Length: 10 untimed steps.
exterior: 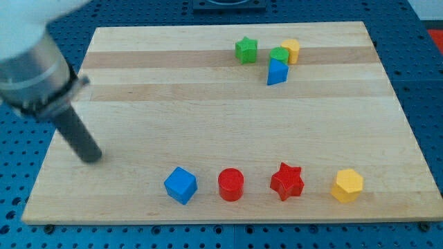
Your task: Place the yellow heart to the right of the yellow hexagon
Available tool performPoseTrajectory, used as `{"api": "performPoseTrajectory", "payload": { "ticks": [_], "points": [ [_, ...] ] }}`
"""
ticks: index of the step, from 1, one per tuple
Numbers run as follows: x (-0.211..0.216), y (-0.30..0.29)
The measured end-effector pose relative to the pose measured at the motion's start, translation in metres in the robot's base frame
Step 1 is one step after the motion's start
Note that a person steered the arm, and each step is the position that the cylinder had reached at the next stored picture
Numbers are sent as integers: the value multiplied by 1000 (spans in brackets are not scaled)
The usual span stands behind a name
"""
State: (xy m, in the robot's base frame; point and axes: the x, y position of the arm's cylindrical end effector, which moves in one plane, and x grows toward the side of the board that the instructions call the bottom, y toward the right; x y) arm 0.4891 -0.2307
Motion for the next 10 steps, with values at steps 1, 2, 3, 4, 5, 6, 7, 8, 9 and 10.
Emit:
{"api": "performPoseTrajectory", "payload": {
  "ticks": [1,2,3,4,5,6,7,8,9,10],
  "points": [
    [-83,36],
    [-151,110],
    [-230,173],
    [-296,230],
    [-287,290],
    [-259,309],
    [-242,333],
    [-204,351],
    [-168,363],
    [-140,393]
  ]
}}
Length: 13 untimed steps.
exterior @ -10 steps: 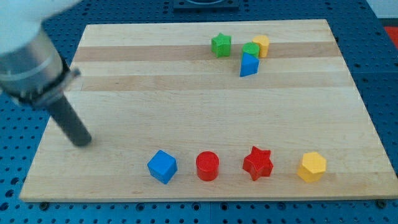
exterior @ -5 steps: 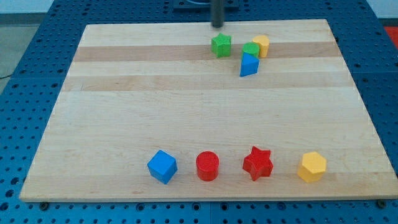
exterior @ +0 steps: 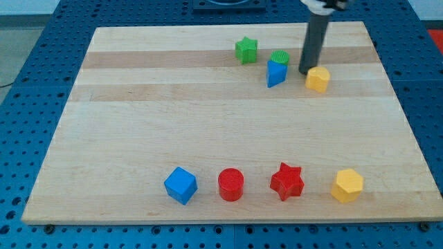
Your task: Place the yellow heart to the right of the yellow hexagon
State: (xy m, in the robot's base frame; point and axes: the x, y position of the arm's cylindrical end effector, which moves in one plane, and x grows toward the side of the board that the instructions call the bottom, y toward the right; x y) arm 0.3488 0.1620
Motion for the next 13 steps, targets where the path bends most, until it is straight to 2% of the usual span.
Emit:
{"api": "performPoseTrajectory", "payload": {
  "ticks": [2,4,5,6,10,11,13],
  "points": [
    [61,50],
    [117,55],
    [117,42],
    [97,12],
    [190,29],
    [205,33],
    [209,25]
  ]
}}
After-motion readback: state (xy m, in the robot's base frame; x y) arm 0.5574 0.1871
